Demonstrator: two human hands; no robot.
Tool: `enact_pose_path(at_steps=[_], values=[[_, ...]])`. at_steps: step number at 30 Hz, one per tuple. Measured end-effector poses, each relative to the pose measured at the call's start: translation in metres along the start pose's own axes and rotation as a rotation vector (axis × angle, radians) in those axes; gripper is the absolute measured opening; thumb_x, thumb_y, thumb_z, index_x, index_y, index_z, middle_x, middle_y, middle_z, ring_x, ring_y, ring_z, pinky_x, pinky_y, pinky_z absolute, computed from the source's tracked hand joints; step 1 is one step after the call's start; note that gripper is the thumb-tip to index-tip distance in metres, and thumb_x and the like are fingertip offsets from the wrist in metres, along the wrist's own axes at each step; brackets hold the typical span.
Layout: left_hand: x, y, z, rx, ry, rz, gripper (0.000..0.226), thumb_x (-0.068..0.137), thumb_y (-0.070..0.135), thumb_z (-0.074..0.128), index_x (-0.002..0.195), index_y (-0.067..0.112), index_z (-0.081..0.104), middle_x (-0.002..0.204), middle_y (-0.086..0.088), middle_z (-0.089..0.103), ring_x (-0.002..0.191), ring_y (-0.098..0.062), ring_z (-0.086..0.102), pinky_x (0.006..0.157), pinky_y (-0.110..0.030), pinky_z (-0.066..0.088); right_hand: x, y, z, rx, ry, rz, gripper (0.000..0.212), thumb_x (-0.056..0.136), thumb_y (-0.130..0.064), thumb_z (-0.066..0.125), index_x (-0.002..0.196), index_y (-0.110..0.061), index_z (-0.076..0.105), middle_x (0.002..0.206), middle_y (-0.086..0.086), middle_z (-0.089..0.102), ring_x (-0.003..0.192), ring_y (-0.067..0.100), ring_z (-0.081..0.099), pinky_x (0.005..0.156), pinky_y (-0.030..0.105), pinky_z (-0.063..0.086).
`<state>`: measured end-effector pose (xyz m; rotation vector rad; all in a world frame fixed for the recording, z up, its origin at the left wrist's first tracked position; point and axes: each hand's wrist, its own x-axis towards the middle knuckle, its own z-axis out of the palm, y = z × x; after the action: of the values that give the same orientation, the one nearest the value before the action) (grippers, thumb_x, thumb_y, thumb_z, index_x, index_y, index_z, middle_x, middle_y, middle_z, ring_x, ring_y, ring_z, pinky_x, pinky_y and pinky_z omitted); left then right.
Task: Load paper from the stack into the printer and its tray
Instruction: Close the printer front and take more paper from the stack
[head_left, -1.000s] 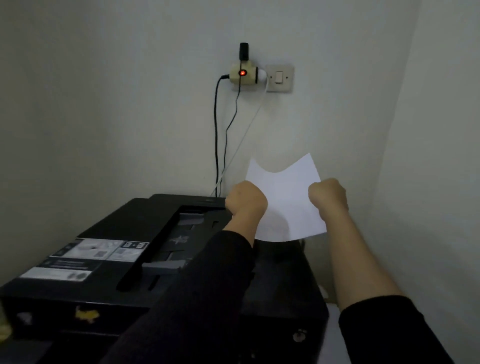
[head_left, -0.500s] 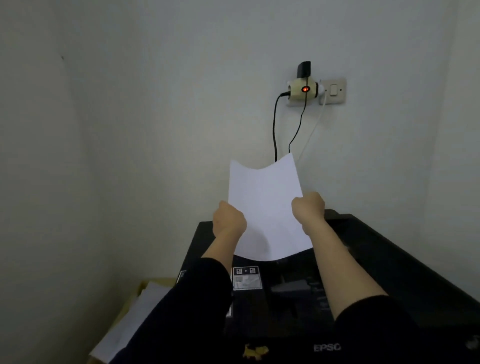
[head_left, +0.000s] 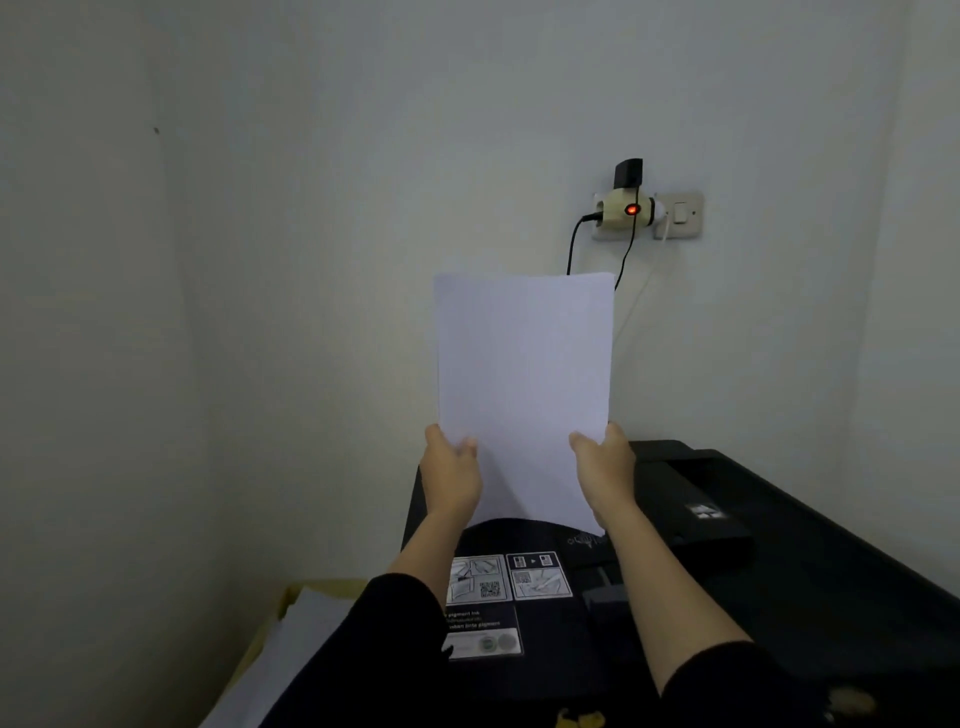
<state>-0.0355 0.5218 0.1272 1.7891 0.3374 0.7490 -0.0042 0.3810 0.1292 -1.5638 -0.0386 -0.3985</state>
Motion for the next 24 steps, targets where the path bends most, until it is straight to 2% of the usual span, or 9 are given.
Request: enact_pose_path(at_steps=[3,5,9,13,15,18,20,24], values=[[0.000,-0.005,0.000,0.035,-0.010,0.024,0.023,0.100,0.013,0.044,0.117,-0.002,0.040,0.105,-0.011,0.051,0.097,-0.025,0.051,0.080,-0.029,0.038,0.001,0.007,0.002,-0.042,-0.012,-0.002,0.028,0.091,-0.003,0.046,0.119,-0.004,0.051,0.115,0.012,0.059,0.091,0.022,0.053,0.077,0.029,0.041],[0.002,-0.005,-0.002,0.067,-0.012,0.041,0.009,0.100,0.012,0.041,0.102,0.003,0.037,0.096,-0.010,0.048,0.089,-0.021,0.047,0.075,-0.027,0.036,0.004,0.008,0.003,-0.081,-0.005,-0.006,0.031,0.093,-0.001,0.042,0.123,0.000,0.048,0.121,0.015,0.057,0.091,0.021,0.051,0.079,0.029,0.041],[0.006,-0.006,0.000,0.125,0.005,0.083,0.013,0.101,0.011,0.038,0.092,0.007,0.031,0.073,0.000,0.040,0.079,-0.019,0.043,0.061,-0.028,0.034,0.009,0.011,0.004,-0.138,0.002,-0.042,0.024,0.095,0.000,0.041,0.118,0.004,0.049,0.122,0.020,0.055,0.091,0.020,0.047,0.082,0.028,0.039],[0.004,-0.016,0.002,0.148,-0.002,0.099,0.012,0.102,0.011,0.037,0.094,0.008,0.028,0.071,0.003,0.036,0.079,-0.019,0.042,0.052,-0.022,0.030,0.010,0.019,0.004,-0.139,-0.003,-0.038,0.030,0.095,0.000,0.041,0.124,0.001,0.044,0.126,0.018,0.055,0.094,0.021,0.048,0.084,0.029,0.041],[0.004,-0.023,0.002,0.140,-0.022,0.087,0.012,0.102,0.012,0.037,0.094,0.008,0.028,0.071,0.004,0.036,0.079,-0.018,0.042,0.053,-0.021,0.031,0.010,0.023,0.002,-0.135,-0.021,-0.020,0.035,0.095,-0.002,0.043,0.130,0.000,0.041,0.129,0.018,0.053,0.099,0.023,0.049,0.086,0.030,0.040],[0.001,-0.029,0.004,0.165,-0.040,0.077,0.013,0.102,0.012,0.035,0.092,0.008,0.028,0.073,0.001,0.037,0.079,-0.018,0.041,0.052,-0.021,0.030,0.009,0.026,0.001,-0.164,-0.059,-0.001,0.044,0.097,-0.003,0.041,0.140,-0.002,0.033,0.139,0.017,0.046,0.122,0.030,0.048,0.097,0.031,0.037],[0.000,-0.028,0.007,0.171,-0.037,0.065,0.011,0.102,0.008,0.034,0.092,0.007,0.029,0.081,-0.005,0.041,0.078,-0.018,0.041,0.050,-0.022,0.029,0.009,0.026,0.001,-0.174,-0.061,-0.013,0.044,0.097,-0.002,0.040,0.140,-0.001,0.033,0.143,0.016,0.043,0.129,0.030,0.044,0.102,0.031,0.034],[-0.001,-0.022,0.009,0.169,-0.024,0.028,0.005,0.102,0.009,0.034,0.098,0.006,0.035,0.092,-0.013,0.047,0.081,-0.020,0.044,0.067,-0.029,0.035,0.007,0.023,0.002,-0.168,-0.053,-0.008,0.040,0.096,-0.001,0.043,0.136,0.000,0.039,0.138,0.016,0.048,0.124,0.029,0.048,0.095,0.027,0.036]])
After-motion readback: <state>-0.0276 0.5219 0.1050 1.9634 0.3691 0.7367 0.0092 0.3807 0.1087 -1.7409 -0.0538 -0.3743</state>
